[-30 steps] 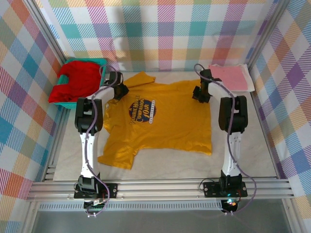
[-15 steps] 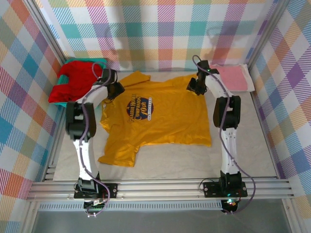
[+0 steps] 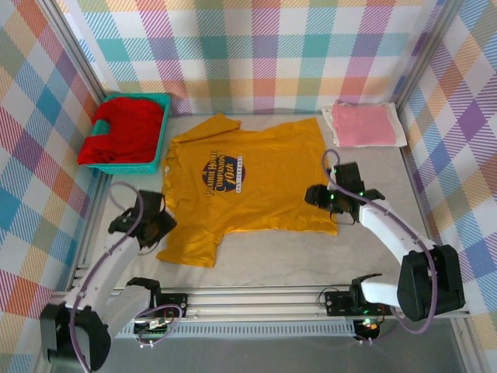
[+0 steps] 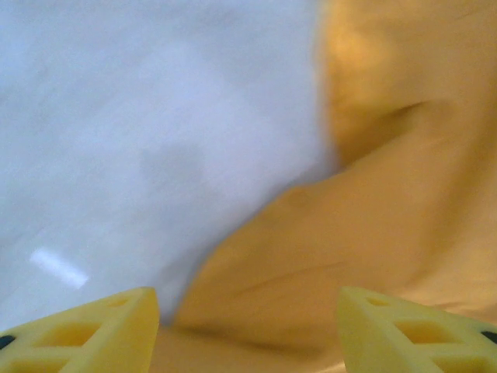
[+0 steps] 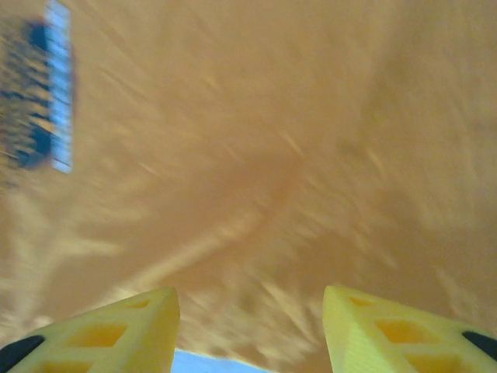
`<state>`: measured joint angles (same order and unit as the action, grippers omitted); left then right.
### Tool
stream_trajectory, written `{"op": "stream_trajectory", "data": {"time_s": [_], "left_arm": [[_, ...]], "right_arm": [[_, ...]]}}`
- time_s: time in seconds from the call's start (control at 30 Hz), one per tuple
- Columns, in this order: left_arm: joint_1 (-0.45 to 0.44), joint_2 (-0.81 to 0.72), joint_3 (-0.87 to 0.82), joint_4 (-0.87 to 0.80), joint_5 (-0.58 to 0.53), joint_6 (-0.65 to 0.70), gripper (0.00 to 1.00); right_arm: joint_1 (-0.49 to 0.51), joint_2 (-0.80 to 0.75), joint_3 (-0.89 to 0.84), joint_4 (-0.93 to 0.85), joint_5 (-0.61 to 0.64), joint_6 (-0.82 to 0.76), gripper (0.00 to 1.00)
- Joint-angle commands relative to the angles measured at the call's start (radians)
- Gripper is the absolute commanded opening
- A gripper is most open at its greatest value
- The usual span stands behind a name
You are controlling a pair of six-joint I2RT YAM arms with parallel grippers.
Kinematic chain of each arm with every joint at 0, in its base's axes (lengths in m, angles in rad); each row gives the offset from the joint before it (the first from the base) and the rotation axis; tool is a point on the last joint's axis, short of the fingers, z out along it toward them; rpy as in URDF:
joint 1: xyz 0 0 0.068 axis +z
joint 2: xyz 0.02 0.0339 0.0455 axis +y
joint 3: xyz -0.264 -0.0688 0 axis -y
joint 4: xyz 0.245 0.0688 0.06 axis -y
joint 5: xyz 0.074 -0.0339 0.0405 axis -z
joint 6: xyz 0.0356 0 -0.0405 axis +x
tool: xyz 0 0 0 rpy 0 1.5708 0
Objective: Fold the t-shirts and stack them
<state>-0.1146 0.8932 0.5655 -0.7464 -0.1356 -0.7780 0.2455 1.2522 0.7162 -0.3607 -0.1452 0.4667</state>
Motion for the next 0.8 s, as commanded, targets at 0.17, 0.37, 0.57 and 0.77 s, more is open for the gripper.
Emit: {"op": "stream_trajectory", "data": {"time_s": [0.17, 0.37, 0.57, 0.77], "left_arm": [[0.067, -0.105, -0.045, -0.151, 0.065, -0.171, 0.64], [0.066, -0.004, -0.095, -0.155, 0.154, -0.162, 0.65], [0.061, -0.025, -0.119, -0.072, 0.150, -0.129, 0.59], [0.061, 0.066, -0.187, 0.037, 0.224, -0.129, 0.24]], "right_arm": [[0.003, -0.006, -0.044, 0.051, 0.060, -0.051, 0.54], [0.003, -0.017, -0.055, 0.114, 0.073, -0.041, 0.55], [0.002, -0.017, -0.072, 0.137, 0.074, -0.031, 0.58], [0.002, -0.032, -0.066, 0.127, 0.073, -0.036, 0.58]]}}
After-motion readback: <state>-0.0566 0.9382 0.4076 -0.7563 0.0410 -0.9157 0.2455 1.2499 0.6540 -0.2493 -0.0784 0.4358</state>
